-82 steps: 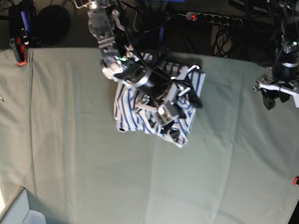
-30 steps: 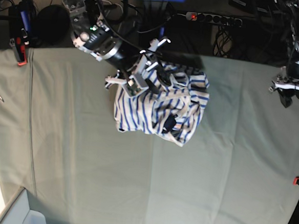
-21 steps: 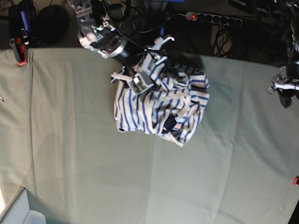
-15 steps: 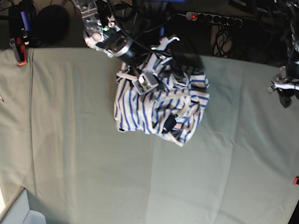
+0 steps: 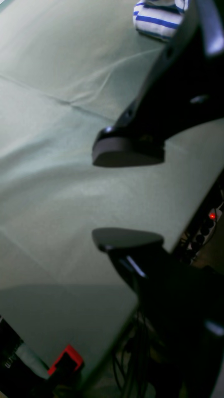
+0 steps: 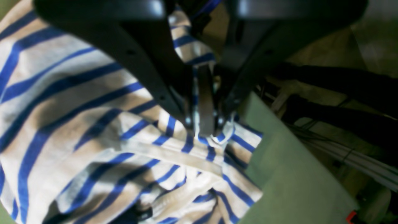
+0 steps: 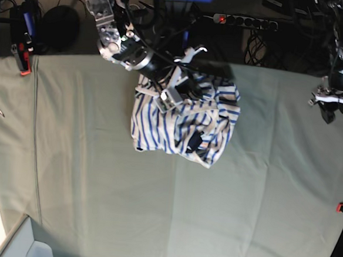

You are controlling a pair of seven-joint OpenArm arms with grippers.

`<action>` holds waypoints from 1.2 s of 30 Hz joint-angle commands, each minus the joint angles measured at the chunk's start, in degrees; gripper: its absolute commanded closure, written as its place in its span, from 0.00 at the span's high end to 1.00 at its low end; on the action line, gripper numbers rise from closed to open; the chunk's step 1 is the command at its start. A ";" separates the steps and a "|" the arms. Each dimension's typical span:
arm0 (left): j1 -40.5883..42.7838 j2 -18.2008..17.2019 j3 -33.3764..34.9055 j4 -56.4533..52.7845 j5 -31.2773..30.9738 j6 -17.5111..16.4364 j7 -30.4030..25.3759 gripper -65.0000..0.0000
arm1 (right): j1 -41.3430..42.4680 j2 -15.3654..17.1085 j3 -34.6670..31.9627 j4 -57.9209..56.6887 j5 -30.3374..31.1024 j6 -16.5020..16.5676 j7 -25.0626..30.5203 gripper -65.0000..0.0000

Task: Layout the t-shirt on the table in an organized manner, then fold the t-shirt properly
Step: 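Press and adjust the folded stack's edge with the right gripper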

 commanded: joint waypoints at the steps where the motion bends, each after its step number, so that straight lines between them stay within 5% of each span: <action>1: -0.05 -0.69 -0.41 0.81 -0.09 -0.17 -1.30 0.48 | -0.36 -0.43 -1.42 1.30 0.86 0.20 1.53 0.00; 10: -0.05 -0.61 -0.41 0.90 -0.09 -0.17 -1.30 0.48 | -2.29 0.89 -10.39 4.20 0.86 0.20 1.62 0.00; 22: -0.05 -0.52 -0.32 1.43 -0.09 -0.17 -1.30 0.48 | 0.88 0.54 -12.24 -1.78 0.78 0.20 1.35 0.00; 30: 0.22 -1.13 -0.41 1.52 -9.94 -0.17 -1.22 0.48 | 0.88 0.80 -15.14 -2.31 0.86 0.20 1.53 0.34; 36: -0.13 -1.13 0.56 4.59 -16.53 -0.17 -1.22 0.48 | 0.44 3.09 -14.87 1.48 0.86 0.20 1.53 0.35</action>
